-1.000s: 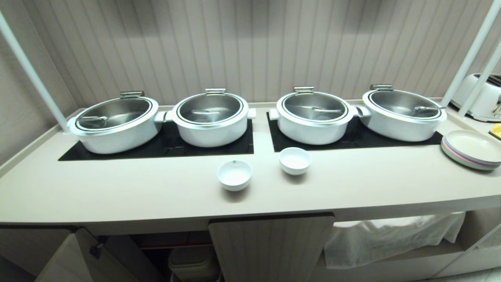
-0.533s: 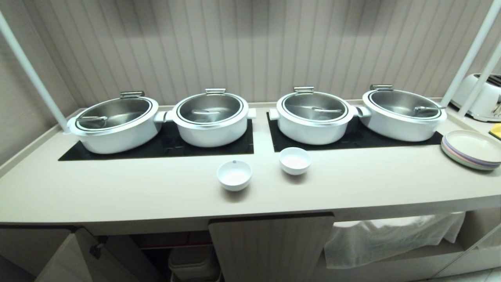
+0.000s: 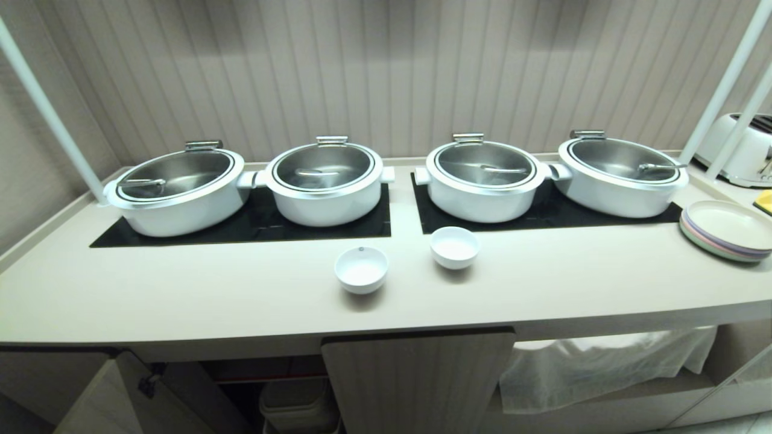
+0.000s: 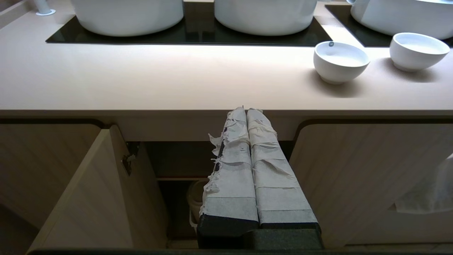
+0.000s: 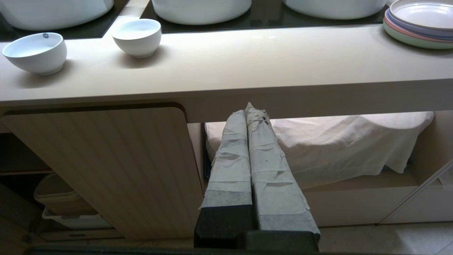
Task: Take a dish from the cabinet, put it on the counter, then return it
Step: Pick up the bowl from the table
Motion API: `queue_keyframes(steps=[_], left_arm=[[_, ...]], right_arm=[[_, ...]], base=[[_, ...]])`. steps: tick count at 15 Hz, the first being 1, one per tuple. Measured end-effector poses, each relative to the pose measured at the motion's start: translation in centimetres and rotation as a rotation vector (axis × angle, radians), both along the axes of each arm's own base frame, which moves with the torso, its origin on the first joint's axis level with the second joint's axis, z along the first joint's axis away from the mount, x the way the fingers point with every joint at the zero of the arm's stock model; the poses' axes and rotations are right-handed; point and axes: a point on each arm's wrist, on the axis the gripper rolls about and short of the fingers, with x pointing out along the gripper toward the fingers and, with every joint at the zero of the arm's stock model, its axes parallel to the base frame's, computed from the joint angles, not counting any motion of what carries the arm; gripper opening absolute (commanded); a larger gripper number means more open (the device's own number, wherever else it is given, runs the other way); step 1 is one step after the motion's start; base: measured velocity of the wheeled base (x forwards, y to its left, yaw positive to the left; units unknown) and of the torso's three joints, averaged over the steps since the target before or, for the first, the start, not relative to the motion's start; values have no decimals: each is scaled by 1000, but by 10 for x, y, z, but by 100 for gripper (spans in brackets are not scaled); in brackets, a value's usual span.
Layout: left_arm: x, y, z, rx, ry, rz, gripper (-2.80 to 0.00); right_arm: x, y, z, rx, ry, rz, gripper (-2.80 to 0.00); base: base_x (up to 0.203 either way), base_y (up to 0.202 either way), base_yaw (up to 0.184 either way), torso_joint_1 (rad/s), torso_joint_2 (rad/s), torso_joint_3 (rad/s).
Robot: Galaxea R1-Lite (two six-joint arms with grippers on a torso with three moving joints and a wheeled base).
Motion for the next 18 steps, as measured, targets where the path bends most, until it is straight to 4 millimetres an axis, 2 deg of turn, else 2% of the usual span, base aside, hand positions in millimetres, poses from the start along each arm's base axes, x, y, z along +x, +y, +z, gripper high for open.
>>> queue_keyframes(steps=[3, 9, 18], left_arm=[[0, 0, 0, 0, 0, -1, -280], [0, 0, 0, 0, 0, 1, -280], [0, 0, 0, 2, 2, -1, -280]], right_arm=[[0, 0, 0, 0, 0, 0, -280], [0, 0, 0, 0, 1, 0, -280], [0, 0, 0, 0, 0, -1, -280]], base=[[0, -29, 7, 2, -1, 0], [0, -167, 2, 1, 0, 4], [0, 0, 0, 0, 0, 0]])
